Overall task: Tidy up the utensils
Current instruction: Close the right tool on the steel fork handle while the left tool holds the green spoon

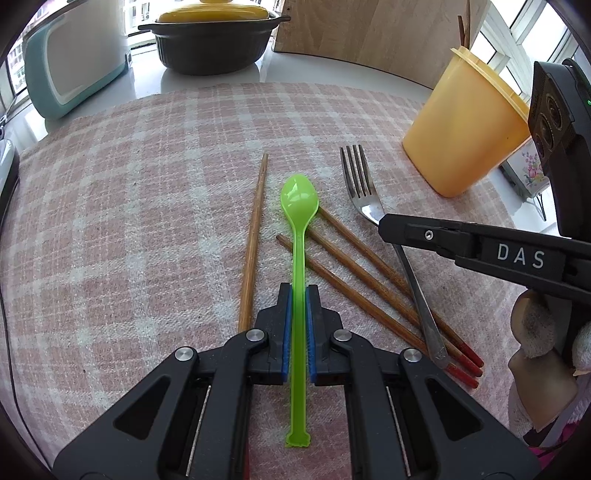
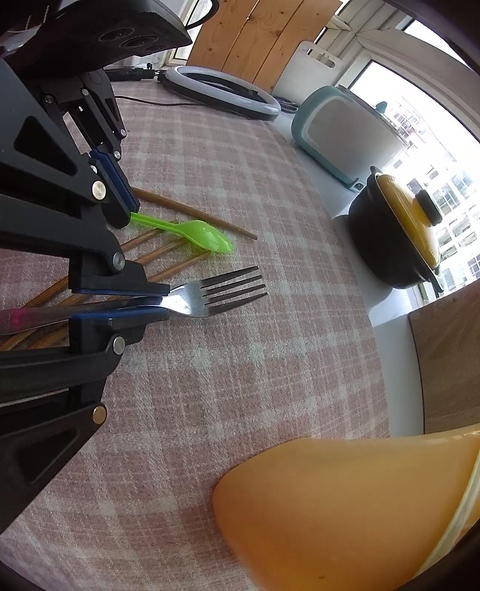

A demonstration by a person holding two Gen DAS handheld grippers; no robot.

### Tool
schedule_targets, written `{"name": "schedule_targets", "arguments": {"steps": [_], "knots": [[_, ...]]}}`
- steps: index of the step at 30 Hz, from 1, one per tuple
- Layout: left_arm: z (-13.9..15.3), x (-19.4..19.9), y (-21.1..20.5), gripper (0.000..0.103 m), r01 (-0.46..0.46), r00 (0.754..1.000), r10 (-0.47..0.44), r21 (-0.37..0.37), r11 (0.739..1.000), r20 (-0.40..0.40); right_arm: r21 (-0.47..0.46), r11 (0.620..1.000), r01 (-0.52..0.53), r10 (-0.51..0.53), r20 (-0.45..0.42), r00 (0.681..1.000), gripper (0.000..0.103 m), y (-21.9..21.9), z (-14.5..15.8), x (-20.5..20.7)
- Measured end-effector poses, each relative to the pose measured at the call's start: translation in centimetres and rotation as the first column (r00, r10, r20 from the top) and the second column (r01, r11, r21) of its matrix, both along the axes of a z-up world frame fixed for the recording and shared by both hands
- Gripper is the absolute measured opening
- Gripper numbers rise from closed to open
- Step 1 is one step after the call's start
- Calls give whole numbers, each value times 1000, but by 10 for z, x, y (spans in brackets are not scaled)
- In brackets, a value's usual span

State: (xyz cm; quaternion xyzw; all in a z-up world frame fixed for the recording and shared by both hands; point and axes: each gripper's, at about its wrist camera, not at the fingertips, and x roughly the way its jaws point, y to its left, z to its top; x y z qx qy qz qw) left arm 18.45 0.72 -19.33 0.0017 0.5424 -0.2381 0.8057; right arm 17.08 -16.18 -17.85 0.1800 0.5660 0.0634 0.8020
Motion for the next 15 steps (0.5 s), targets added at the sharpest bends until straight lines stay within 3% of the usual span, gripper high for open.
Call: {"name": "schedule_targets", "arguments": {"steps": [15], "knots": [[8,-3,6,5,-45,999,45,-34,998,3,-46,996,-74,76,51,996,3,5,5,-8]]}}
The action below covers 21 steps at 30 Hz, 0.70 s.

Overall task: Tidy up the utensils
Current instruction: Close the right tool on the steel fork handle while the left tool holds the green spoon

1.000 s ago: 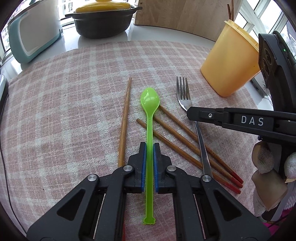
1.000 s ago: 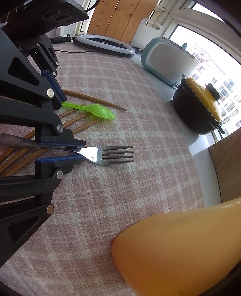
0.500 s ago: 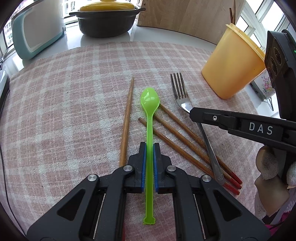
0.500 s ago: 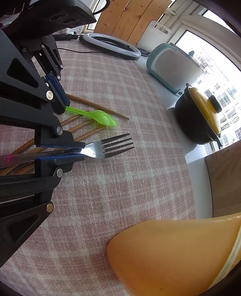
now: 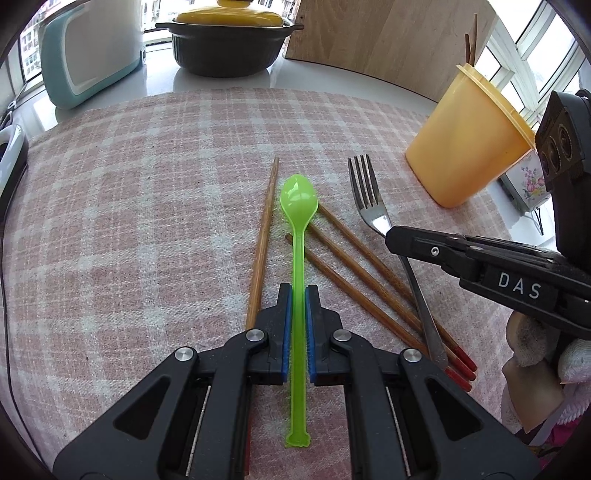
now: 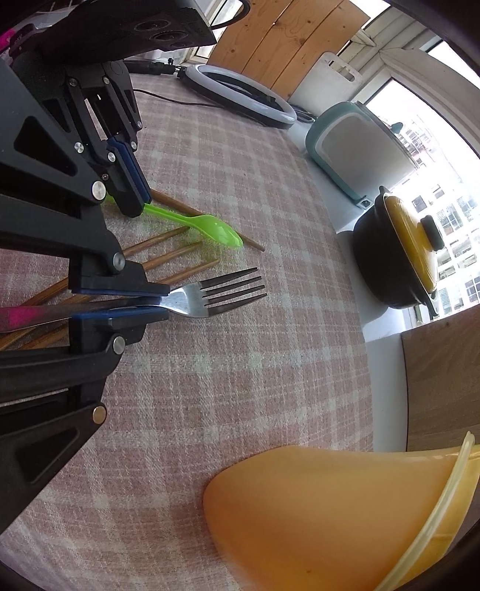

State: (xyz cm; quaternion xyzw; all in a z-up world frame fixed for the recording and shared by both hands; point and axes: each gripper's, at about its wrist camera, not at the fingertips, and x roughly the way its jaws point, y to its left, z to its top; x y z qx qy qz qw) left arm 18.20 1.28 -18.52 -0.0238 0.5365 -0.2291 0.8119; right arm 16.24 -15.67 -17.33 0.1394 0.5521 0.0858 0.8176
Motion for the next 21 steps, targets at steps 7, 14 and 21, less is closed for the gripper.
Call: {"name": "schedule_targets", "arguments": {"steps": [7,14,21], "knots": [[6,-3,-3,5,-8,1000,8,-6,1000,9,-6,1000,-30,30,20,999,3,-1,4,-7],[16,-8,-5,5,-8,1000,8,-12,1000,27,29,999,-28,26,53,998,3,-10,15,-15],[20,-11,-7,5,-11,999,11,-6,1000,35,13,999,-51,50,74,996,3,-9,19,-18]]}}
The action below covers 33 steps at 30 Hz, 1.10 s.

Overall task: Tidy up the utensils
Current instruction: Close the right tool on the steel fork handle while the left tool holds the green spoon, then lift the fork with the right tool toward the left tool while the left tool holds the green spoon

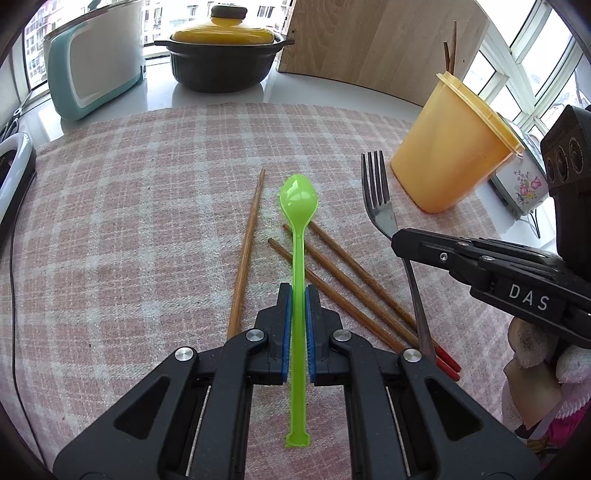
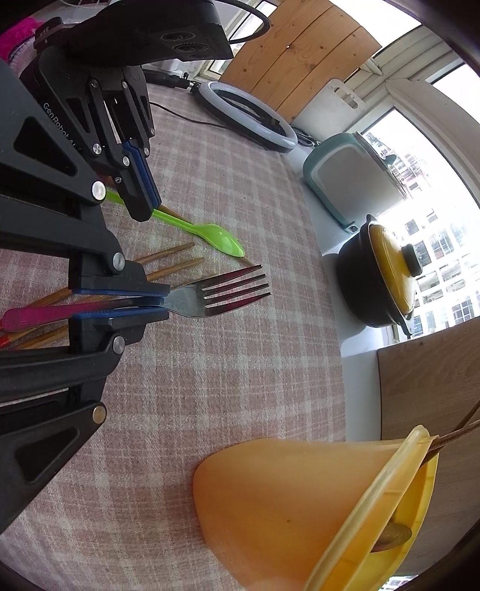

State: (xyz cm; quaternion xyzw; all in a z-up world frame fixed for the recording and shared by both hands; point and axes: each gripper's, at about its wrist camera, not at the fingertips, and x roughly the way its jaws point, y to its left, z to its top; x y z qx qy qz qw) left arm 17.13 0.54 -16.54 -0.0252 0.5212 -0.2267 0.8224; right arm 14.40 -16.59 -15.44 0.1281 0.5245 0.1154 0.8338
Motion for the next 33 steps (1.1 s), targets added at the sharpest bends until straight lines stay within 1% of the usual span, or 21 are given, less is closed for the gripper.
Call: {"name": "schedule_targets", "arguments": {"steps": [3,8,12,17,20,25,26,27,28,29,31,33], "knots": [[1,-1,-1,5,-3,1000,3,0,1000,0,2,1000,-12,12,-30,999,3,1,-9,3],[3,-3,3,5,-13,1000,13,-5,1000,5,-13,997,-78,76,-103,992,3,9,-28,8],[5,-5,7,5,-18,1000,18,-12,1000,12,-42,991,-127,122,-116,986,3,14,-26,12],[8,-6,11,5,-27,999,28,-20,999,21,-103,976,-193,180,-128,975,3,20,-23,15],[10,-7,14,5,-35,999,36,-25,999,24,-119,972,-201,188,-112,976,0,21,-17,14],[11,-7,17,5,-43,999,44,-24,999,25,-87,981,-176,168,-94,981,0,12,-9,18],[11,-7,17,5,-45,999,46,-25,999,24,-79,981,-178,169,-105,980,1,11,-10,20],[11,-7,17,5,-47,999,48,-26,999,24,-76,980,-186,175,-124,977,16,11,-13,21],[11,-7,18,5,-48,999,49,-28,998,23,-73,977,-202,190,-143,971,28,12,-15,22],[12,-7,17,5,-49,998,49,-28,998,24,-77,973,-217,204,-148,968,37,13,-17,21],[12,-7,17,5,-50,998,51,-29,998,24,-97,963,-252,236,-152,960,33,19,-19,19],[11,-7,17,5,-53,998,53,-28,998,23,-115,954,-278,258,-161,953,27,25,-22,17]]}}
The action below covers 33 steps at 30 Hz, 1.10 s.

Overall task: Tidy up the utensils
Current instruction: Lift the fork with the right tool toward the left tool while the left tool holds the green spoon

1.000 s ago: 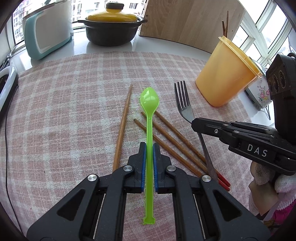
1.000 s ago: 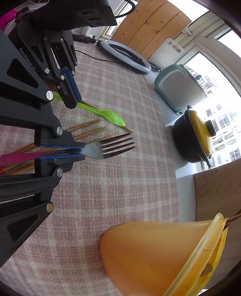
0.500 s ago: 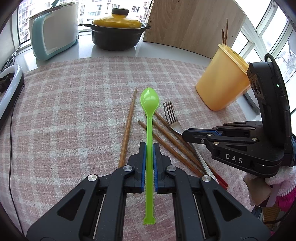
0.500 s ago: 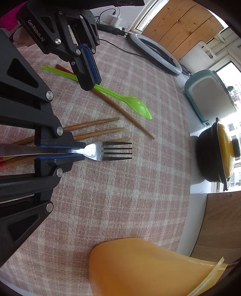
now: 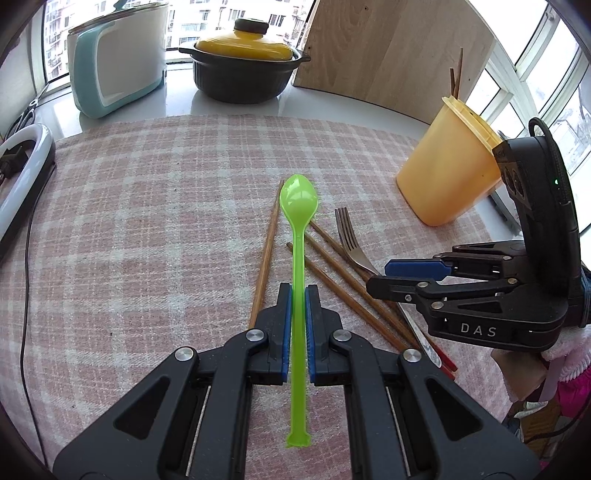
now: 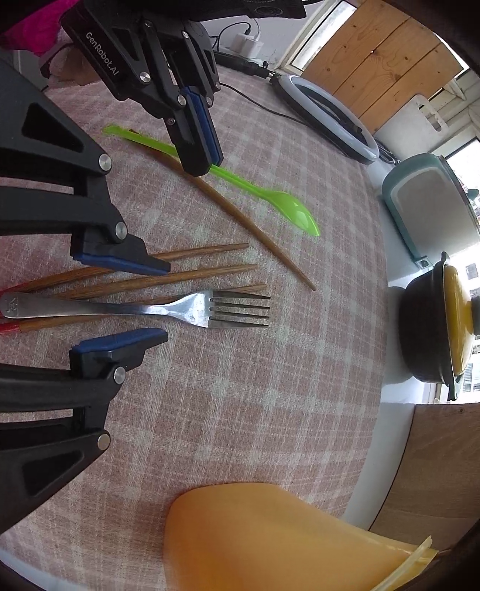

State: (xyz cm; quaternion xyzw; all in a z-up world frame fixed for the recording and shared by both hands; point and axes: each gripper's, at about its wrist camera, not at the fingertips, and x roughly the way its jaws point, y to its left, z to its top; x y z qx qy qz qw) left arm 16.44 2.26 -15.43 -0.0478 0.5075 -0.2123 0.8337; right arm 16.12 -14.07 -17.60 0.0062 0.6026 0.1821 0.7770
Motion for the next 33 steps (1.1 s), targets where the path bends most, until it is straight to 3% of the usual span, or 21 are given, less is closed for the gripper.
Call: {"name": "schedule_targets", "arguments": {"steps": [2,4,6,16,23,33], "knots": [[0,1,1,5,-3,1000,3,0,1000,-2,-28,1000,-12,12,-7,1000,18,4,-5,1],[0,1,2,5,-5,1000,5,0,1000,-3,-24,1000,-13,12,-7,1000,17,4,-6,2],[0,0,2,5,-6,1000,6,0,1000,-3,-23,1000,-11,11,-8,1000,4,2,-6,3],[8,-4,3,5,-28,1000,28,-18,999,13,32,999,5,-6,31,999,3,-12,8,-9],[19,-9,-3,5,-51,998,52,-33,998,37,91,996,14,-24,116,993,3,-32,35,-21],[34,-17,-22,5,-91,994,92,-31,995,63,117,991,-58,24,266,964,3,-43,69,-40]]}}
